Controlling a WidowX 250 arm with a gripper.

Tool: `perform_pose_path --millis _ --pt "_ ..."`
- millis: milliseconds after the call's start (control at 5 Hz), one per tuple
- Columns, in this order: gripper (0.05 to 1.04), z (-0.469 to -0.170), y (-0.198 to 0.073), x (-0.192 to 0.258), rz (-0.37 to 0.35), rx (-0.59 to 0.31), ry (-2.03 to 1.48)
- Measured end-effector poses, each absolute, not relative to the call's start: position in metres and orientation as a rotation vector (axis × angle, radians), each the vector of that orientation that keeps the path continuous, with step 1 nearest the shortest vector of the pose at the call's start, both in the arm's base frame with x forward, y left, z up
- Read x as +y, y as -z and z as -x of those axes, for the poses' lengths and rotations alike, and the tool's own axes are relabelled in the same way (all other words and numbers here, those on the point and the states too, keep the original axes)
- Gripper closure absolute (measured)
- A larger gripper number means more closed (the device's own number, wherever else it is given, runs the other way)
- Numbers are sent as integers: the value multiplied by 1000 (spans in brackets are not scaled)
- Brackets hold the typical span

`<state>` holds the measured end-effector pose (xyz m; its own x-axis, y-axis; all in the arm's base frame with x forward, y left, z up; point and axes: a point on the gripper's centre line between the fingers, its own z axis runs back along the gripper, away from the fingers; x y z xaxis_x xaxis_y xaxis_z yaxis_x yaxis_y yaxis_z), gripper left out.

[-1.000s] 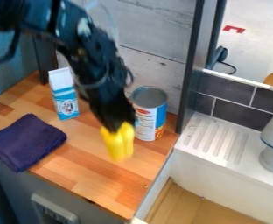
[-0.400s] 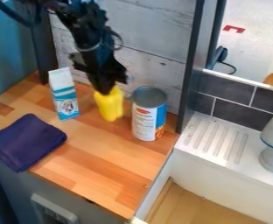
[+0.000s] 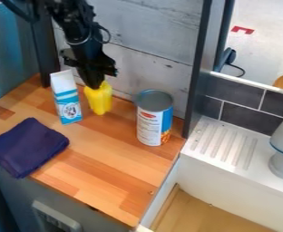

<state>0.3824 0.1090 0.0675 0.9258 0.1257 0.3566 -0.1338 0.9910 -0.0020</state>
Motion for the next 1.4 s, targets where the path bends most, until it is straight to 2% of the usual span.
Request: perform_pose_path --millis 400,600,800,1000,1200,1400 --pt "970 -390 -45 99 -29 -353 -114" --pt "929 -396 -44 81 -31 -366 -67" --pt "716 -391 -41 76 -87 -380 -73" --pt "410 -390 -47 71 -81 -402 -54" --pt "137 -386 -74 70 -51 -452 -49" --pt "75 -365 -114 75 7 -484 -79"
